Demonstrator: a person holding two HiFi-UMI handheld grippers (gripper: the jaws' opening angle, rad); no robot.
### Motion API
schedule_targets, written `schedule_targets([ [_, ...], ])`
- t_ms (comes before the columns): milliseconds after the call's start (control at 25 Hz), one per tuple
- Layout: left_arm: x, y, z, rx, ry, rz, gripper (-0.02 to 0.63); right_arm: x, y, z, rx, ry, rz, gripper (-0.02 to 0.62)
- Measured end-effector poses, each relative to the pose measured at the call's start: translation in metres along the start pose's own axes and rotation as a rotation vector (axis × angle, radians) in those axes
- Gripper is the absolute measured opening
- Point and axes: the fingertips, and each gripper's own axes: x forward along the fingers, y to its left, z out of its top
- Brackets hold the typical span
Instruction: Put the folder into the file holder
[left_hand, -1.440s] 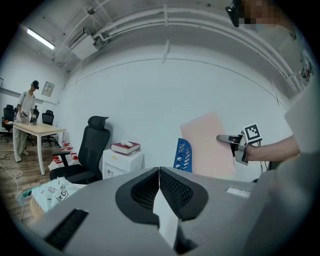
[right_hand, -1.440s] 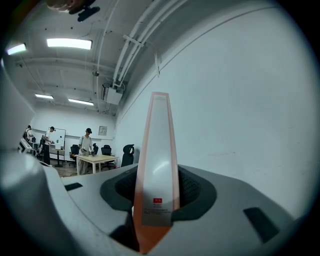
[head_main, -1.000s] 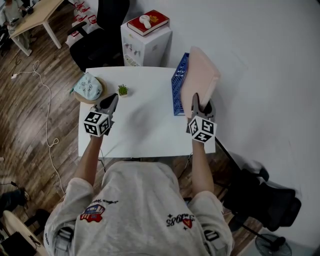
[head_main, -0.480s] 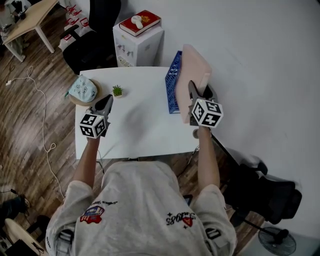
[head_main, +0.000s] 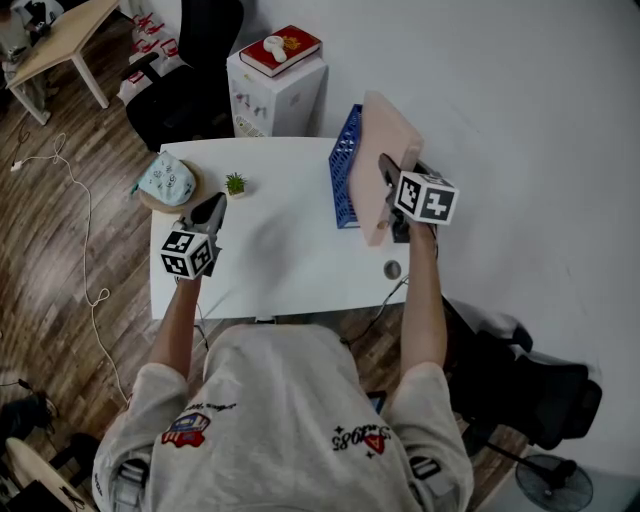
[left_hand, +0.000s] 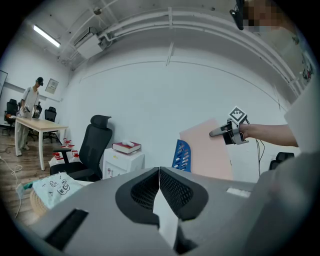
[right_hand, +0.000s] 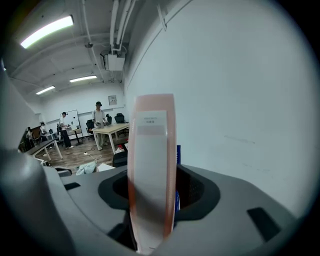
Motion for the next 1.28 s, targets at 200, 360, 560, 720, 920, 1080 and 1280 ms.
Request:
schedule_targets([
  [200,-0.002,-0.004,-0.001,-0.002,-0.005,-0.002,0.006,-0.002,-0.005,-0.003,0.015,0.001,-0.052,0.169],
  [360,-0.007,-0.007,0.000,0.001,-0.007,-0.001,0.006,-0.012,-0.009,0.000,0.016,-0.065,-0.105,0.154],
  [560,-0.011,-0.006,-0.003,-0.003,-0.001,0.008,0.006,-0.026,-0.016,0.011,0.041,-0.172,-0.120,0.150],
  [720,-0.013,-0.010,-0.005,0.003,0.008,0.005,0.006,-0.043,-0.018,0.029,0.056,-0.289,-0.133,0.150],
  [920,-0.014,-0.013,-0.007,0.000,0.012,0.008,0.006,-0.055,-0.020,0.040,0.059,-0.439,-0.148,0.152],
  [1080,-0.022,-0.015,-0.009,0.004,0.022,0.021,0.006,-0.067,-0.015,0.036,0.040,-0.594,-0.154,0.152],
  [1280,-0.029,-0.013,-0.011,0.015,0.032,0.036,0.006,-0.075,-0.006,0.023,-0.037,-0.715,-0.157,0.152],
])
